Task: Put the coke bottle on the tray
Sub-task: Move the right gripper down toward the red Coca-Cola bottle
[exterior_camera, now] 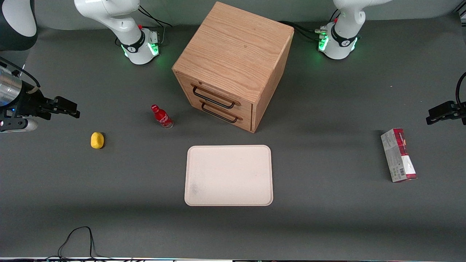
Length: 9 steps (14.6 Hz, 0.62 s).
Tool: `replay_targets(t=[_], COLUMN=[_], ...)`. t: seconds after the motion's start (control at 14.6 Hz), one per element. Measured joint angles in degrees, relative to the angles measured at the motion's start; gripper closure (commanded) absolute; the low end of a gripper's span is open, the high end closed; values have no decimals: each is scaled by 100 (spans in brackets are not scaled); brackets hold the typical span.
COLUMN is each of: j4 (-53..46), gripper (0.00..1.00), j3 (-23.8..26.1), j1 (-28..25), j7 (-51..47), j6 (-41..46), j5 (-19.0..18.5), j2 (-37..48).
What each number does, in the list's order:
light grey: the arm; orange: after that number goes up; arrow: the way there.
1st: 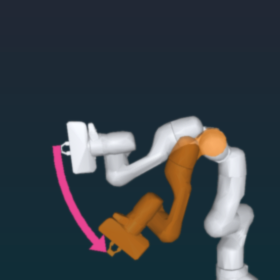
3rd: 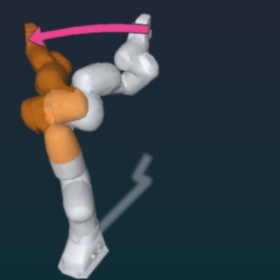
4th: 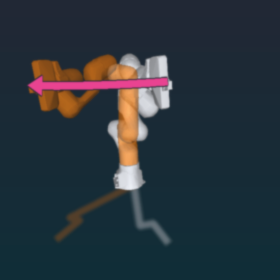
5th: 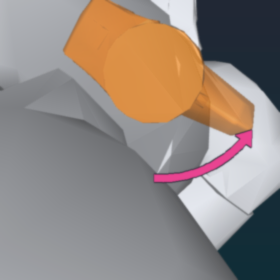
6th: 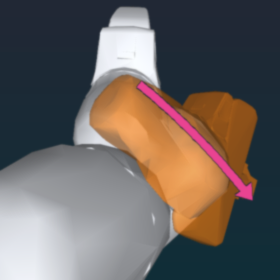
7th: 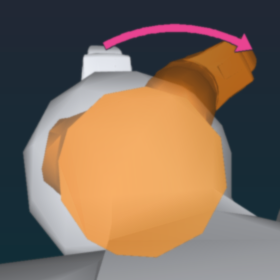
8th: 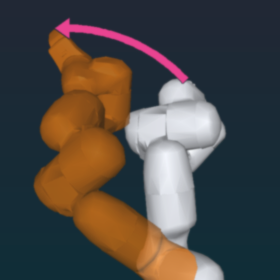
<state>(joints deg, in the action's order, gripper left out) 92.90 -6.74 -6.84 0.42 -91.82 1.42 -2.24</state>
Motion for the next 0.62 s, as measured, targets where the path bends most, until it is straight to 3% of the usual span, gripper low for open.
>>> replay_targets(t=[0.41, 0.62], j4=[11, 210], gripper=[0, 0], j3=[95, 716], j1=[-8, -28], j7=[-193, -848], j6=[74, 75], j5=[132, 209], j2=[-3, -18])
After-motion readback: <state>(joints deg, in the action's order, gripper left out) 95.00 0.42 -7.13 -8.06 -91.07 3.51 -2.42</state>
